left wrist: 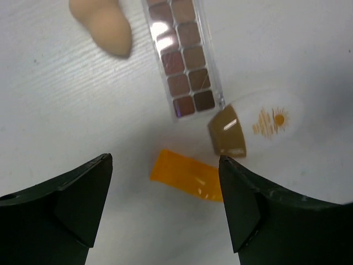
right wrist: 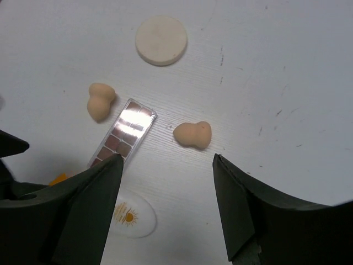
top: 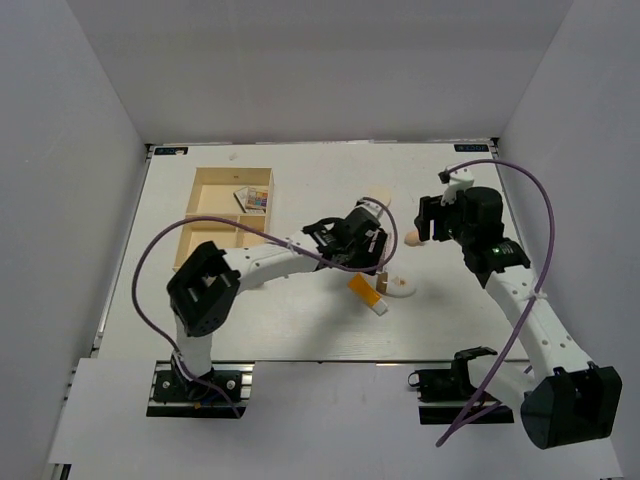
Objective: Organize the makeup
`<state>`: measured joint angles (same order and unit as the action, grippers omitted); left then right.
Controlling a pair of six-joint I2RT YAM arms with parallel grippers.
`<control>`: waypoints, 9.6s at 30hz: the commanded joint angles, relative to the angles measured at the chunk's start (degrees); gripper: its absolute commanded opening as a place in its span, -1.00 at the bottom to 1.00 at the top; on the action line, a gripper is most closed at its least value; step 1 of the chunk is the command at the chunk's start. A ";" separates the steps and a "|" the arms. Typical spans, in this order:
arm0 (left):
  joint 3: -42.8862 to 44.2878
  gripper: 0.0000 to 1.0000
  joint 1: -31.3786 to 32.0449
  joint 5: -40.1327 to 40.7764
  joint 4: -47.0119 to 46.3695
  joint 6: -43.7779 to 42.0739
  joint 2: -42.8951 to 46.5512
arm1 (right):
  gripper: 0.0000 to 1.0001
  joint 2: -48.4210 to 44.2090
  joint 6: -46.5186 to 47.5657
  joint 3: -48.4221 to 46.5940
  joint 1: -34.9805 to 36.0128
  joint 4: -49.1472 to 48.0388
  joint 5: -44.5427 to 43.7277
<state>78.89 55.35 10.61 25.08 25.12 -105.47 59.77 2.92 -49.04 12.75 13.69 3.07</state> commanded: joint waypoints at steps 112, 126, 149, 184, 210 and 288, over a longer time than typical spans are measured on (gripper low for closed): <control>7.26 0.33 -34.62 -5.93 -5.47 -11.15 6.85 | 0.15 -8.44 2.88 2.98 -4.23 -2.01 16.79; 8.90 0.21 -19.32 -10.17 -3.20 -3.95 -2.36 | -0.45 -6.33 1.74 2.63 -4.23 -2.53 11.35; 21.13 0.56 -12.90 -6.83 -4.95 5.99 -21.35 | -0.30 -7.21 1.30 2.89 -4.23 -2.80 11.43; -2.77 -0.27 -35.65 15.05 6.38 -3.67 16.17 | -0.29 -9.23 0.51 2.63 -4.23 -2.36 13.45; -16.40 0.54 -46.65 12.60 5.42 0.36 21.18 | -0.03 -9.14 0.77 2.63 -4.14 -2.00 14.94; -36.62 0.62 -43.66 -34.69 -18.75 5.64 52.91 | -1.00 32.61 18.53 -23.91 1.56 15.13 16.52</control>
<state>42.46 11.46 -24.45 6.83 30.74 -54.22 96.25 21.21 -69.36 11.81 27.53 14.20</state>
